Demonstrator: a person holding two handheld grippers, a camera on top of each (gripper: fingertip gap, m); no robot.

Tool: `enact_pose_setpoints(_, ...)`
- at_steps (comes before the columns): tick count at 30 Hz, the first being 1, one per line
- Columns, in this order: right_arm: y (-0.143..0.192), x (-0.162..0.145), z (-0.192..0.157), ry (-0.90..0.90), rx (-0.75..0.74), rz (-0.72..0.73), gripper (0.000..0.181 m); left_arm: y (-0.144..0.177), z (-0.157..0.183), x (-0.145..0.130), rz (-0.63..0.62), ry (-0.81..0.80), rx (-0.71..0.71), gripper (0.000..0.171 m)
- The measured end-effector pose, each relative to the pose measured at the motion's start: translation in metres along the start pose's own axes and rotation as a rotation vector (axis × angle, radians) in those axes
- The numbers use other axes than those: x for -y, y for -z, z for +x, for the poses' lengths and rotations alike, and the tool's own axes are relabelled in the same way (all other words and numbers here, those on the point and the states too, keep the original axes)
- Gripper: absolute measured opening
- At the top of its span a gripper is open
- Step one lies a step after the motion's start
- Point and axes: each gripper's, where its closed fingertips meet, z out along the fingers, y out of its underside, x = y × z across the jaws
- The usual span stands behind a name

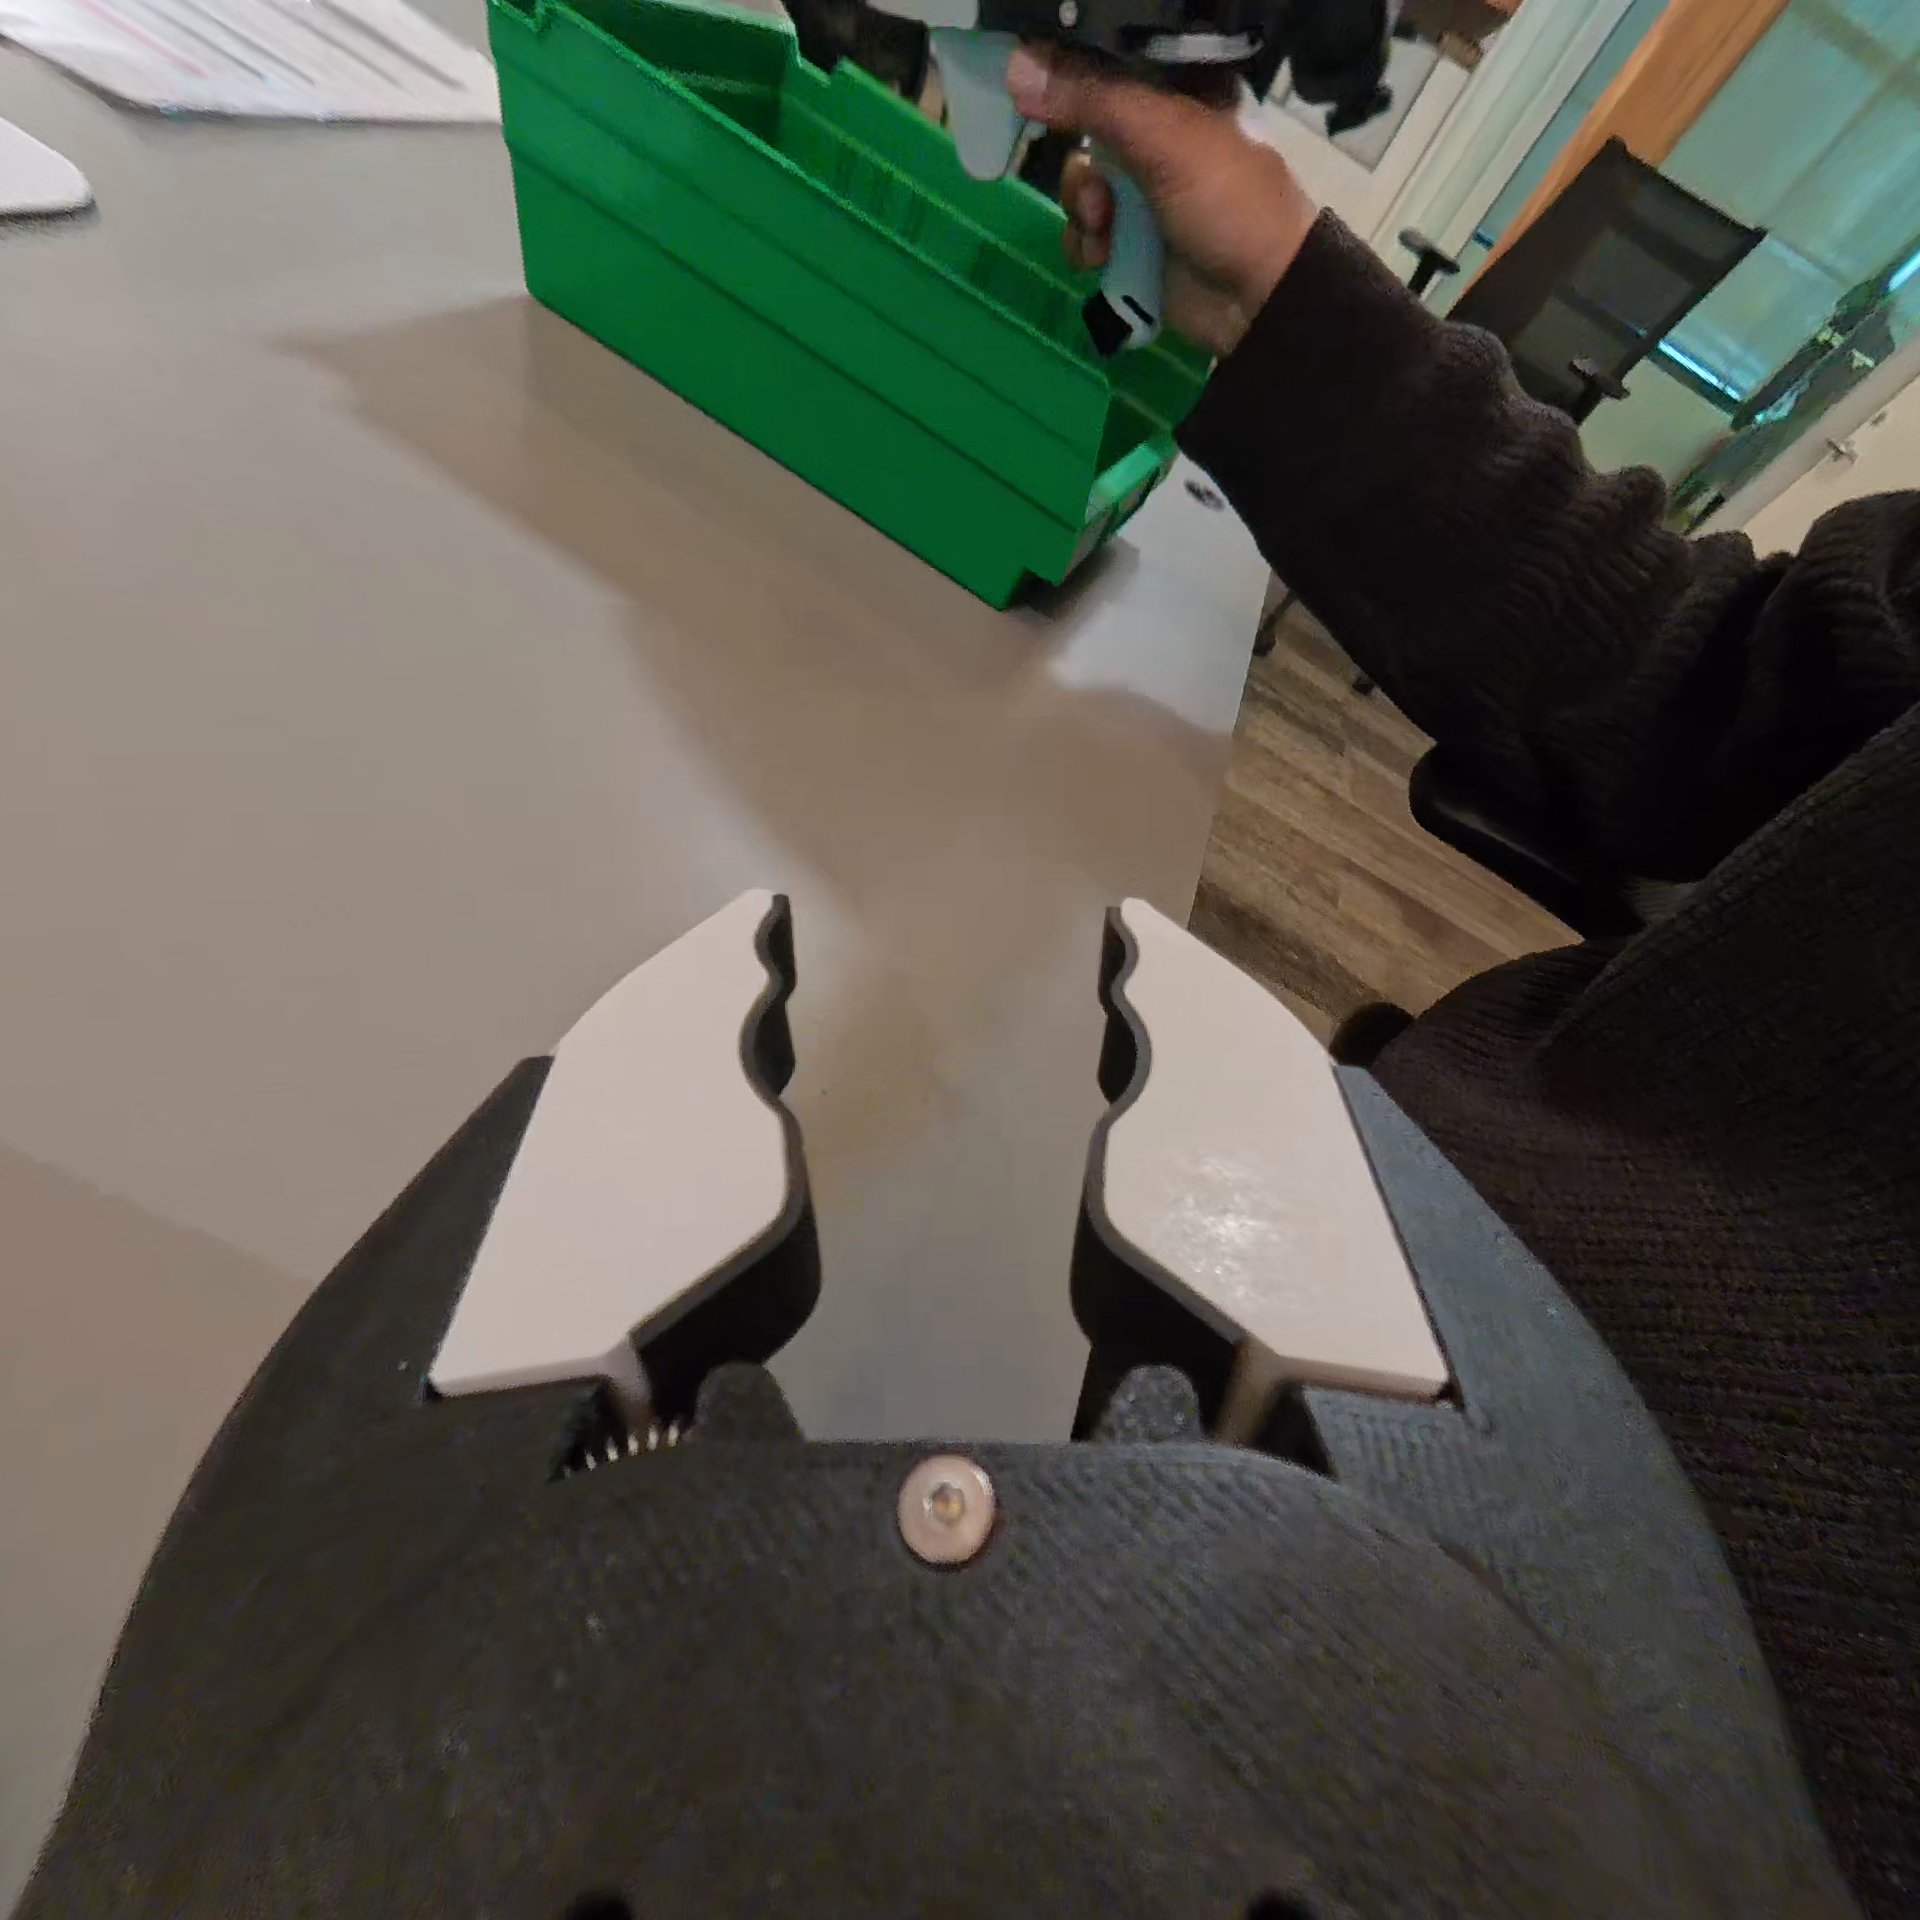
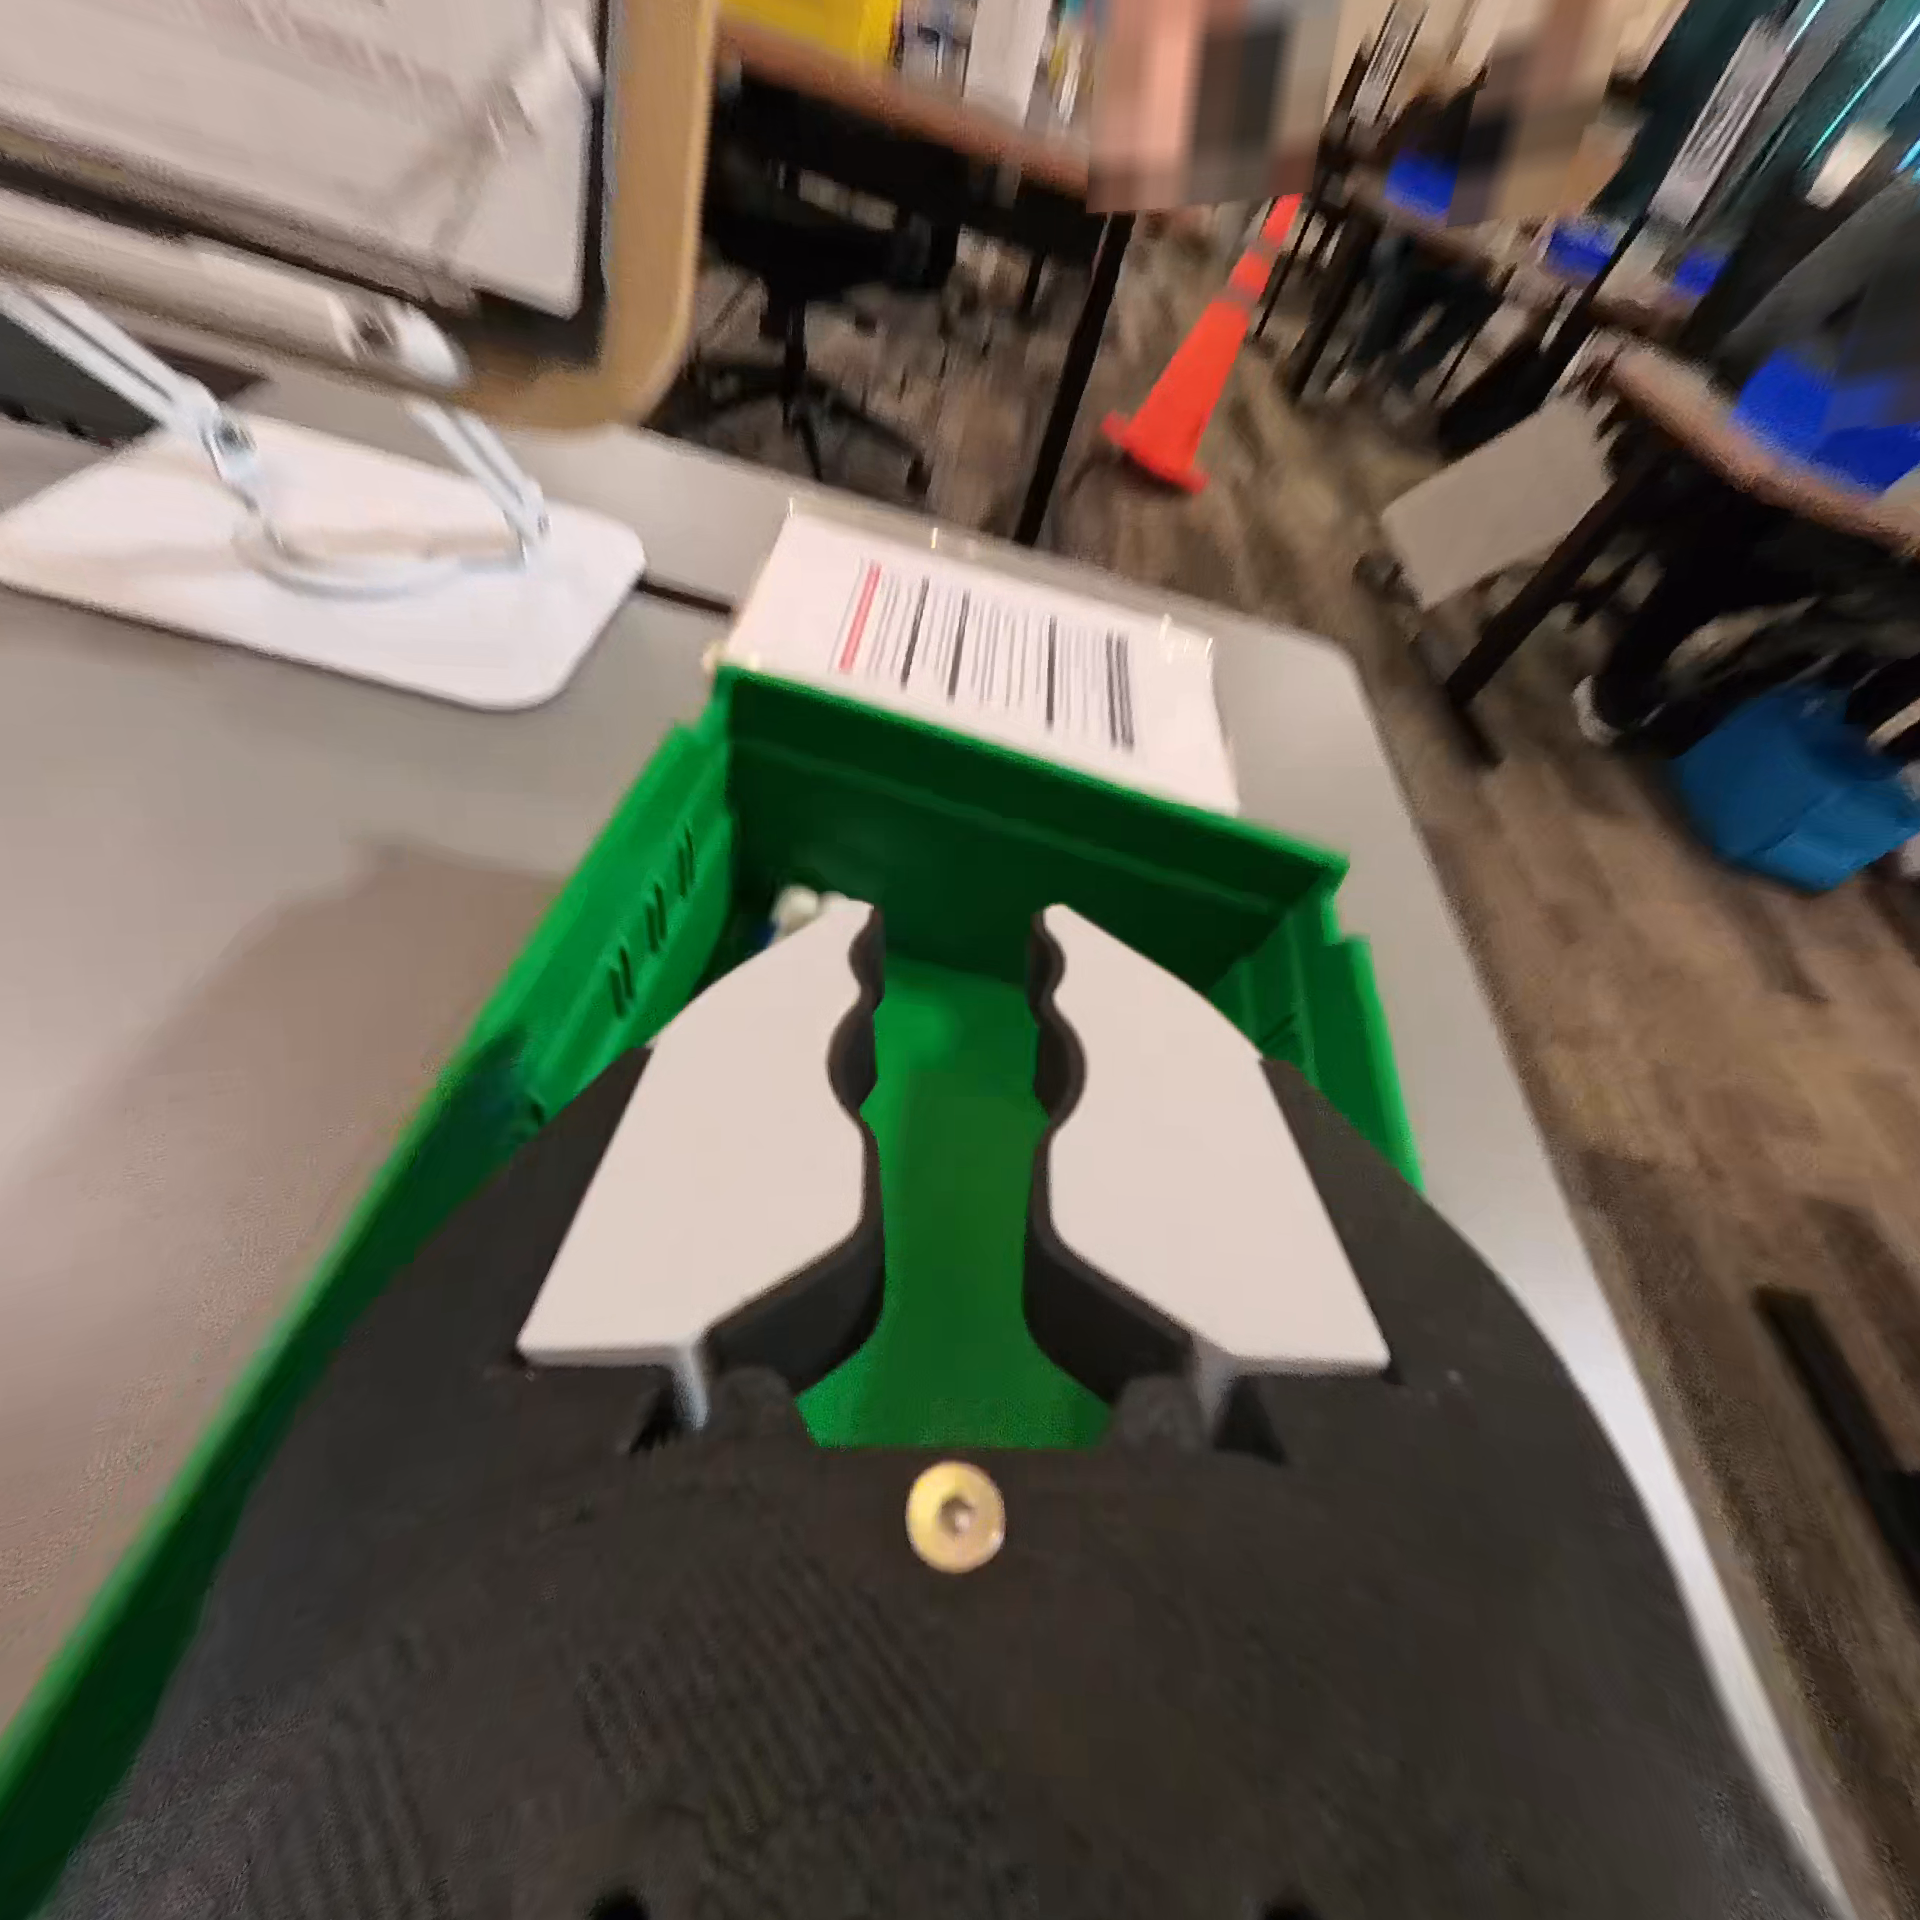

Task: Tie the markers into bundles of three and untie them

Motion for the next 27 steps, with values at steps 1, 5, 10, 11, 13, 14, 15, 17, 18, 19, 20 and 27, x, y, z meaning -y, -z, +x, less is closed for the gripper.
enact_pose_setpoints(1, 0.007, 0.015, -0.005, 0.011, -0.003, 0.045, 0.027, 0.002, 0.0, 0.003, 0.019, -0.008, 0.006, 0.053)
enact_pose_setpoints(5, 0.037, 0.064, -0.065, -0.016, 0.183, 0.162, 0.021, 0.006, 0.0, 0.008, 0.046, -0.031, 0.007, 0.05)
enact_pose_setpoints(10, 0.071, 0.083, -0.171, -0.012, 0.439, 0.208, 0.03, 0.015, -0.003, 0.012, 0.07, -0.001, 0.006, 0.049)
enact_pose_setpoints(11, 0.074, 0.078, -0.192, -0.002, 0.473, 0.201, 0.031, 0.016, -0.003, 0.011, 0.053, 0.005, 0.003, 0.048)
enact_pose_setpoints(13, 0.079, 0.062, -0.236, 0.014, 0.556, 0.175, 0.031, 0.017, -0.001, 0.009, 0.04, 0.002, 0.0, 0.046)
enact_pose_setpoints(14, 0.08, 0.05, -0.256, 0.022, 0.598, 0.147, 0.032, 0.016, -0.002, 0.009, 0.042, -0.005, 0.011, 0.046)
enact_pose_setpoints(15, 0.082, 0.038, -0.275, 0.023, 0.636, 0.118, 0.033, 0.016, -0.003, 0.009, 0.042, -0.017, 0.025, 0.047)
enact_pose_setpoints(17, 0.087, 0.017, -0.305, 0.003, 0.707, 0.079, 0.033, 0.016, -0.005, 0.006, 0.027, -0.047, 0.046, 0.048)
enact_pose_setpoints(18, 0.089, 0.007, -0.316, -0.009, 0.738, 0.059, 0.033, 0.016, -0.007, 0.005, 0.02, -0.058, 0.06, 0.049)
enact_pose_setpoints(19, 0.092, -0.002, -0.326, -0.016, 0.766, 0.043, 0.034, 0.016, -0.008, 0.005, 0.018, -0.063, 0.067, 0.049)
enact_pose_setpoints(20, 0.094, -0.009, -0.333, -0.015, 0.786, 0.033, 0.035, 0.016, -0.008, 0.005, 0.021, -0.066, 0.065, 0.049)
enact_pose_setpoints(27, 0.095, -0.021, -0.347, -0.01, 0.872, 0.101, 0.036, 0.023, -0.005, 0.015, 0.104, -0.047, 0.032, 0.023)
